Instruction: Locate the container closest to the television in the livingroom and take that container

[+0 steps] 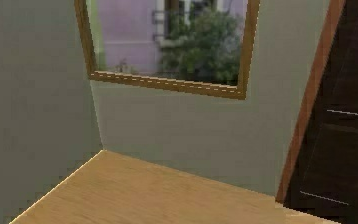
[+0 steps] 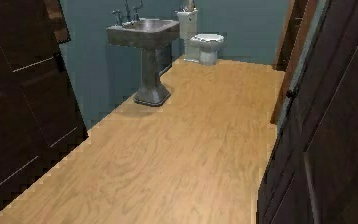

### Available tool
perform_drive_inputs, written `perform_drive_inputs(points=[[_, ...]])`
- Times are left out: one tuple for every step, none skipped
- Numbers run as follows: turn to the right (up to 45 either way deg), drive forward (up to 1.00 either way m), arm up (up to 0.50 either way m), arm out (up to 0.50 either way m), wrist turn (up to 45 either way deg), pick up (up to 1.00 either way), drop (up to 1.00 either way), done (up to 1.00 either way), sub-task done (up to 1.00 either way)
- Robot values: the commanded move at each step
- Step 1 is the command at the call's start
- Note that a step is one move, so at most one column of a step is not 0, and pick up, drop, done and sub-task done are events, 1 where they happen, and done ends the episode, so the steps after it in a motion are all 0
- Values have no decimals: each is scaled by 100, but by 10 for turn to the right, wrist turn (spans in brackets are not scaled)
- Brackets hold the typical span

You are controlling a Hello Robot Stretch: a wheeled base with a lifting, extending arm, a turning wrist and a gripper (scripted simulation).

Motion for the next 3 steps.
perform_drive_inputs(points=[[-450, 0, 0, 0, 0, 0, 0, 0, 0], [-360, 0, 0, 0, 0, 0, 0, 0, 0], [0, 30, 0, 0, 0, 0, 0, 0, 0]])
